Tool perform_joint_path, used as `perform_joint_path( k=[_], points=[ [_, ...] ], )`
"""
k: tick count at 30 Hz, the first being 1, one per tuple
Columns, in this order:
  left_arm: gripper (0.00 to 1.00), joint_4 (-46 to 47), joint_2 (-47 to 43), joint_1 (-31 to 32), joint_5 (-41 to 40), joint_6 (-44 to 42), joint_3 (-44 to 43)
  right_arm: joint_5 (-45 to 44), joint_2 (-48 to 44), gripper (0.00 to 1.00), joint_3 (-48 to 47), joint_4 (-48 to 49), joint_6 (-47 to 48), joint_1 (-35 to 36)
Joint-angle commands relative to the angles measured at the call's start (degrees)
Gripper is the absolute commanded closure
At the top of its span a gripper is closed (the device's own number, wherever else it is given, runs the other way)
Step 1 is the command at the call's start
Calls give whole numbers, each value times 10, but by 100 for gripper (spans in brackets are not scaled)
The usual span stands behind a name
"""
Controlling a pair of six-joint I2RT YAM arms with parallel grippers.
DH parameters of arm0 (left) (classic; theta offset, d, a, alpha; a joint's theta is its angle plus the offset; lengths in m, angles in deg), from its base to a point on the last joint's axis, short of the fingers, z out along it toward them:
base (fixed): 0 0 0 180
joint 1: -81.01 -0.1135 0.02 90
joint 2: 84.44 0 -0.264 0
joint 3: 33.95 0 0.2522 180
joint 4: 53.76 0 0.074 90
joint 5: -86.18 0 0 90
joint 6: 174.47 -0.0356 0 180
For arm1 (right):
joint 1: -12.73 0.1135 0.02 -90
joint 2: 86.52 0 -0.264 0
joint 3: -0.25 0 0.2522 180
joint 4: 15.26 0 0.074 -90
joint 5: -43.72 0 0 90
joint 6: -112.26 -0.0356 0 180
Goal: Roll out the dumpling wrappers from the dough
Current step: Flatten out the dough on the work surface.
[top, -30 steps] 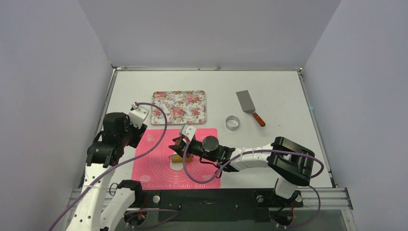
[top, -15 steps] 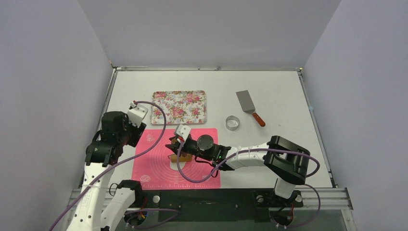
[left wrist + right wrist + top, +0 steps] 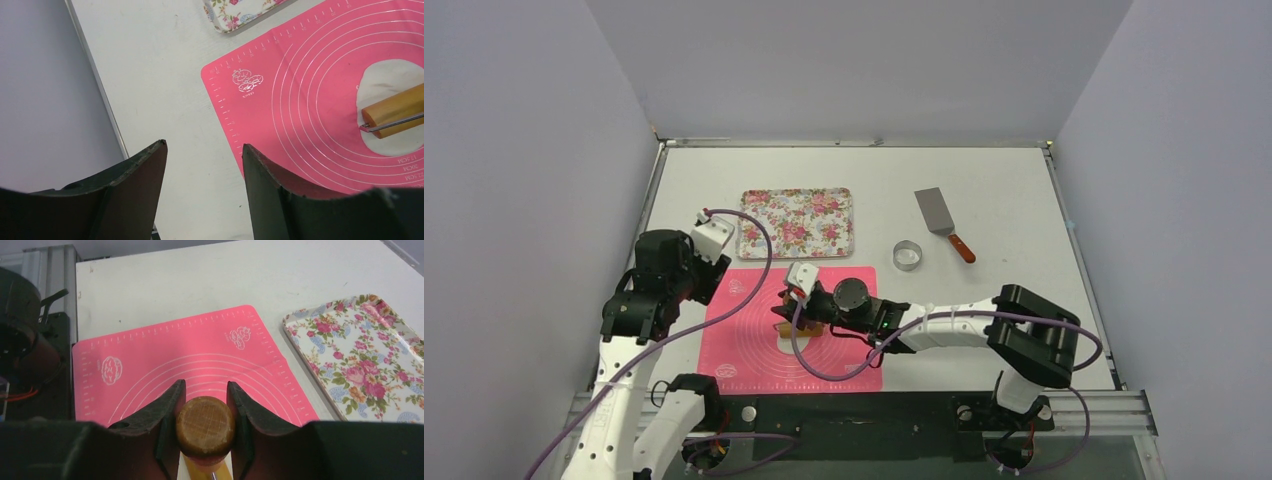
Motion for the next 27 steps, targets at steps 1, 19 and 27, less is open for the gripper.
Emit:
perform_joint_path(
  k=[1,19,27],
  points=[
    [45,-4,3,-3,26,-7,-18,85,-39,100,55,-212,-3,22],
    [45,-8,2,-4,30,-8,-11,1,-85,100,-22,-149,-25,-23],
    [45,-4,3,-4,22,-8,-12,30,-71,100,-68,-191,9,-26]
  ],
)
